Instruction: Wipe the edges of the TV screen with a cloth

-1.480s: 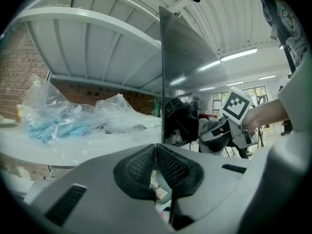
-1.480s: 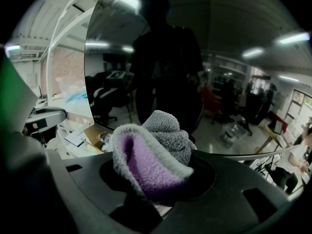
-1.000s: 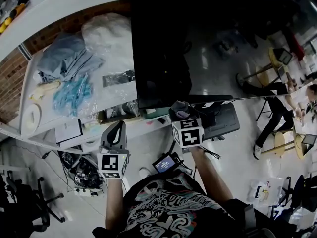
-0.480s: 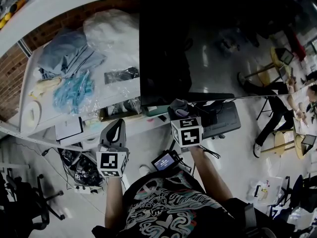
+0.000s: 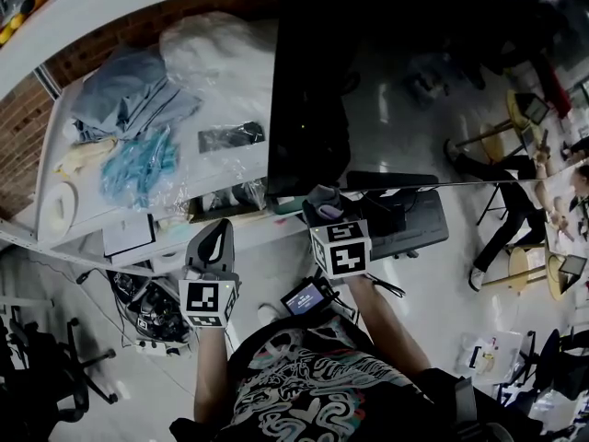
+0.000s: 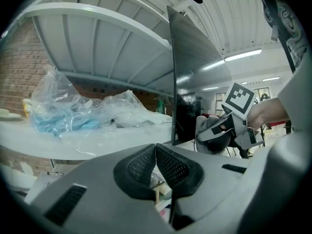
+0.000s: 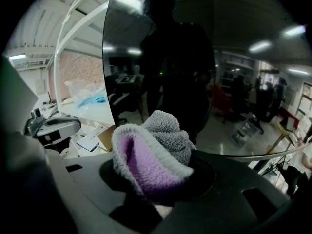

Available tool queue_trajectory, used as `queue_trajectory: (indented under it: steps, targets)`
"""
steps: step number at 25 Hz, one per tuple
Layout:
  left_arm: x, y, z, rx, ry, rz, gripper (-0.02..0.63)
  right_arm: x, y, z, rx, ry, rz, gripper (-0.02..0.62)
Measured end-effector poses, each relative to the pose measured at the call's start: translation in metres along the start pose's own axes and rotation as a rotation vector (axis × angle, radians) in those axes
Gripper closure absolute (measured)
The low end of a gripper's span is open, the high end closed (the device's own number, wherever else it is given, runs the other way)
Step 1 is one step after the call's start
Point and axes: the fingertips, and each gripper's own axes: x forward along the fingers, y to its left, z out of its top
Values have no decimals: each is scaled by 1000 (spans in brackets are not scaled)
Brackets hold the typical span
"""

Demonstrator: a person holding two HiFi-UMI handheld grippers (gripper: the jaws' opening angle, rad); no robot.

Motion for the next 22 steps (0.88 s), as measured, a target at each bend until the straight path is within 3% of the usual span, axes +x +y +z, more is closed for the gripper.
queue_trajectory:
  steps: [22]
  targets:
    - [-6,13,0,-2,9,25,589,11,47,10,-22,-2,115,387]
